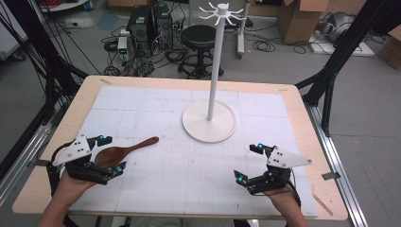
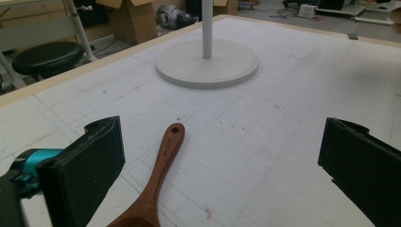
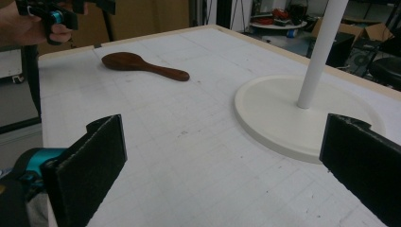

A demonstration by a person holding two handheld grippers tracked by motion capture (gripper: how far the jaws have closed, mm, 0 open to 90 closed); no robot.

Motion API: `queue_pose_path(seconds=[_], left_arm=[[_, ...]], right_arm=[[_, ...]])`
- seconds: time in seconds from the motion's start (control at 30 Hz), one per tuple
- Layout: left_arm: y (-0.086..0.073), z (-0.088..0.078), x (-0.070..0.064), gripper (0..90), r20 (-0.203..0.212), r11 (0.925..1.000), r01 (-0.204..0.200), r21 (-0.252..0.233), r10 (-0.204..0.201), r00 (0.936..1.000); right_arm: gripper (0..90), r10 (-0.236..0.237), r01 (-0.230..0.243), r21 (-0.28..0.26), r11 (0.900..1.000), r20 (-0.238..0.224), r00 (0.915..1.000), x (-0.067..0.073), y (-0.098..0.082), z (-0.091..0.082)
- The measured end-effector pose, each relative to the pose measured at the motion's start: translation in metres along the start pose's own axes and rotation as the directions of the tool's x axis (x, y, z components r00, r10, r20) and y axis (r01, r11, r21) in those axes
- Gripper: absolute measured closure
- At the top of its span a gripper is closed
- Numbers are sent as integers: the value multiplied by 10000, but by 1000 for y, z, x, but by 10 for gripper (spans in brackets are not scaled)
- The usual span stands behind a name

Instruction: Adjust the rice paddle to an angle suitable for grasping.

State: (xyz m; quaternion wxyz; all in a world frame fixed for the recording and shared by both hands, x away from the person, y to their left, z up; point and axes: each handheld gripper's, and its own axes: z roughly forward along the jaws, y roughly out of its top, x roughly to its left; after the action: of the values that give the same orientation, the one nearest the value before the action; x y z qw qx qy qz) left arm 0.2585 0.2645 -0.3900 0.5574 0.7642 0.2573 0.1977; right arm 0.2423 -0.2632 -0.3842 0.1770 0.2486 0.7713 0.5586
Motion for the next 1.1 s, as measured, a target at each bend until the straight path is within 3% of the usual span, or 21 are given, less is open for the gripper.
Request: queue_pose_path(seconds=[0.4, 0.7, 0.87, 1.1], left_arm=[[5, 6, 0, 18, 252, 9999, 17, 149, -21, 9997], [6, -1, 3, 18, 86, 9962, -217, 843, 211, 9997], [4, -11, 9, 18, 213, 9891, -356, 1431, 329, 9992], [1, -20, 18, 18, 192, 9828, -481, 1782, 454, 9988]], right_arm=[[5, -41, 41, 93, 9999, -29, 10000, -2, -3, -7], [5, -112, 115, 206, 9997, -171, 9998, 0, -4, -6], [5, -124, 133, 298, 9995, -277, 9995, 0, -4, -3], [5, -64, 79, 351, 9994, -435, 9990, 0, -3, 0]])
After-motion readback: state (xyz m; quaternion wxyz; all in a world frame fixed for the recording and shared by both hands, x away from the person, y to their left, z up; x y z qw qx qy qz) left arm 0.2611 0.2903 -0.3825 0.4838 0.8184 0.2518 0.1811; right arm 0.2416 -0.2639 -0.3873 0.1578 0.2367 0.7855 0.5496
